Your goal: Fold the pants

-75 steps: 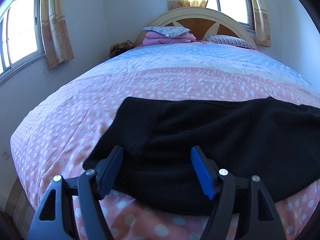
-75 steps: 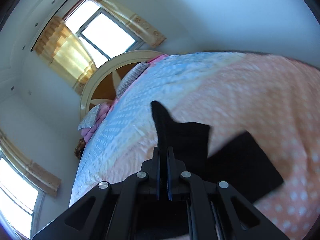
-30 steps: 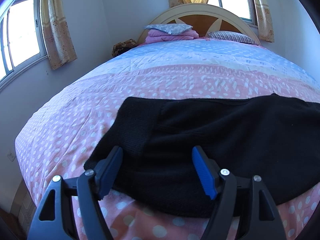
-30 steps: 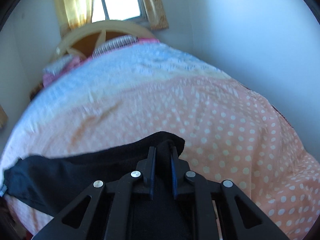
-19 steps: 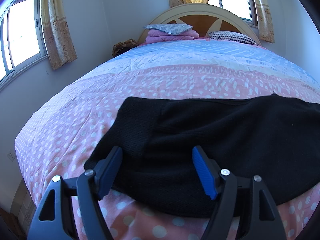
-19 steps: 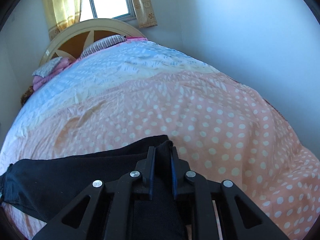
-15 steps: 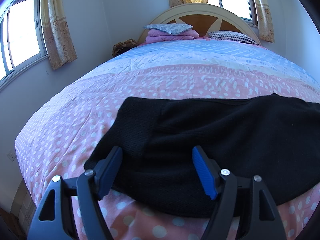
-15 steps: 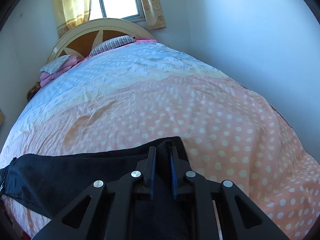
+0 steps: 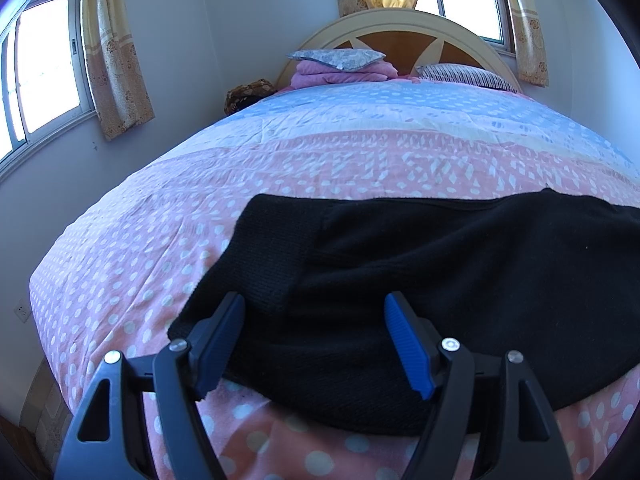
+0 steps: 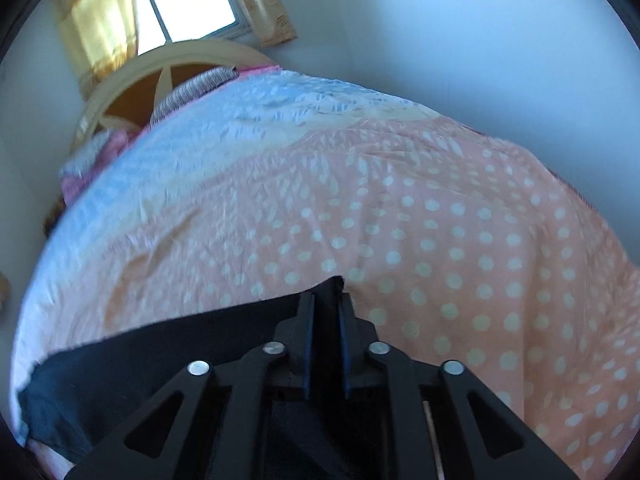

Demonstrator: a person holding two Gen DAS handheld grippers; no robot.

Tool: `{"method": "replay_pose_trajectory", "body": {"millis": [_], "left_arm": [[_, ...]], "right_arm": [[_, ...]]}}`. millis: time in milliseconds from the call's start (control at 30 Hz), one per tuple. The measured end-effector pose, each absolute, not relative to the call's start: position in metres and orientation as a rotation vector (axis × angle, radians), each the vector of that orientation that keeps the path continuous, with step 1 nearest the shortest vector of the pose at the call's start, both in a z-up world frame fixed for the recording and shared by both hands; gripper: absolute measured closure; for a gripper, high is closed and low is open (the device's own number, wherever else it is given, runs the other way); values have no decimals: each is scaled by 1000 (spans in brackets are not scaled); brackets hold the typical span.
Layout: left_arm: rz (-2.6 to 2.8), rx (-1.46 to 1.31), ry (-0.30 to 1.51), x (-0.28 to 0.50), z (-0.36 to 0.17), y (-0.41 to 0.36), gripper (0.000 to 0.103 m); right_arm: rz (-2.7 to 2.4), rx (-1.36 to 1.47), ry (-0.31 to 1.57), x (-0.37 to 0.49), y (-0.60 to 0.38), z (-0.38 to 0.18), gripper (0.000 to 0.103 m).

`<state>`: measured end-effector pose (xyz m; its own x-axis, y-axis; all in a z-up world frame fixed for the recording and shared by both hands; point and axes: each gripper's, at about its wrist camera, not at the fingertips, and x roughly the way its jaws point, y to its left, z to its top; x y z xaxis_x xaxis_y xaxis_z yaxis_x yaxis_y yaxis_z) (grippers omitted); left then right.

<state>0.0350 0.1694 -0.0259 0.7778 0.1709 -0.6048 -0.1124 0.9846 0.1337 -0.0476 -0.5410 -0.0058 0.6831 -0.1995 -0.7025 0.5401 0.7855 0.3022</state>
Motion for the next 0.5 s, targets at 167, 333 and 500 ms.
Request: {"method": "replay_pose_trajectory", "body": {"millis": [167, 333, 500], "left_arm": [[153, 90, 658, 34, -26, 169, 28], [152, 90, 658, 34, -26, 169, 28], [148, 86, 656, 33, -26, 170, 28]], "right_arm": [[-712, 716, 571, -111, -560, 10, 38], [-190, 821, 511, -125, -463, 26, 38], [128, 900, 660, -93, -349, -12, 62]]}}
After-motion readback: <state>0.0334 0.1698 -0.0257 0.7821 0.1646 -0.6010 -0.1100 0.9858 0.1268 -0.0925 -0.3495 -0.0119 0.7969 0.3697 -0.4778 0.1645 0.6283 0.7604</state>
